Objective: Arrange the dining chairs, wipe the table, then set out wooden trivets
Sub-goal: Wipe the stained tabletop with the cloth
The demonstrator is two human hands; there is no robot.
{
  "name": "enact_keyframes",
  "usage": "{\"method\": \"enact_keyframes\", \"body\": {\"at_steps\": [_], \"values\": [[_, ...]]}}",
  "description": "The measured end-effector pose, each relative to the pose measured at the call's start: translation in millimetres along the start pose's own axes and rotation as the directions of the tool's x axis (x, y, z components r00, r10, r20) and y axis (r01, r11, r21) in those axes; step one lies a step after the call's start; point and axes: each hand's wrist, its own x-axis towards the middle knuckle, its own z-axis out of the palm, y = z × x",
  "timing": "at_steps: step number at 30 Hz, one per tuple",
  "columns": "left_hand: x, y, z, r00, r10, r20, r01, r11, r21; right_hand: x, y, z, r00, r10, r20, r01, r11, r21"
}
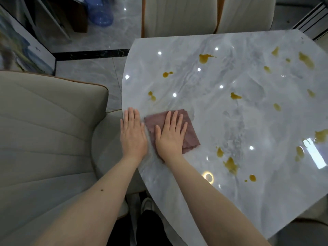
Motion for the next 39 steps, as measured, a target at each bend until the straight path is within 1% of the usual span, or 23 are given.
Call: {"method": "enact_keyframes", "body": {"at_steps": [3, 5, 7, 9, 11, 13, 15, 17, 19, 21, 24, 29, 34, 36, 39], "values": [[-1, -1, -1, 1.0, 0.015, -0.01, -0.015, 0.999, -0.034, -35, 28, -3, 0.992, -0.125, -0.001, 0.125, 0.991, -0.04], [-1, -1, -2, 1.0, 0.013, -0.013, -0.013, 0.999, -0.038, -41, 47, -7, 0.988, -0.149, 0.036, 0.151, 0.987, -0.059], [-1, -1, -2, 1.0, 0.007, -0.011, -0.008, 0.999, -0.04, -25, 54, -9, 0.994, -0.098, 0.042, 0.101, 0.993, -0.063], [-1, -1, -1, 1.0, -0.002, -0.007, 0.001, 0.999, -0.037, 2, 47, -9, 1.0, 0.012, -0.004, -0.013, 0.999, -0.048], [-1, 0, 0, 1.0, -0.005, -0.01, 0.004, 0.999, -0.042, 26, 34, -8, 0.993, 0.116, -0.002, -0.116, 0.993, -0.021], [-1, -1, 1, 1.0, -0.009, -0.009, 0.008, 0.999, -0.048, 35, 18, -5, 0.989, 0.149, 0.003, -0.149, 0.989, -0.009], [-1, -1, 0, 1.0, -0.005, -0.01, 0.005, 0.998, -0.057, 26, 6, -4, 0.996, 0.091, -0.002, -0.091, 0.996, 0.002], [-1, 0, -2, 1.0, 0.019, -0.016, -0.02, 0.995, -0.094, -2, 4, -4, 0.998, -0.066, 0.009, 0.066, 0.998, -0.008], [-2, -3, -6, 0.999, 0.033, -0.022, -0.036, 0.988, -0.147, -32, 15, -2, 0.978, -0.206, 0.034, 0.207, 0.978, -0.027], [5, -8, -14, 0.998, 0.02, -0.066, -0.032, 0.982, -0.184, -43, 31, -4, 0.972, -0.23, 0.052, 0.233, 0.972, -0.042], [26, -16, -20, 0.994, -0.003, -0.113, -0.016, 0.987, -0.163, -27, 33, -5, 0.986, -0.153, 0.072, 0.158, 0.985, -0.064], [68, -13, -11, 0.999, -0.05, -0.005, 0.048, 0.988, -0.15, 26, -4, -3, 0.999, 0.019, 0.033, -0.018, 0.999, -0.03], [75, -9, -6, 0.997, -0.081, -0.003, 0.081, 0.989, -0.12, 78, -30, -1, 0.982, 0.189, -0.017, -0.188, 0.981, 0.037], [74, -9, -6, 0.996, -0.084, 0.004, 0.084, 0.989, -0.124, 98, -40, -1, 0.978, 0.206, -0.029, -0.205, 0.978, 0.045], [75, -9, -7, 0.996, -0.09, 0.018, 0.092, 0.988, -0.126, 118, -52, -1, 0.989, 0.147, -0.013, -0.147, 0.989, 0.017]]}}
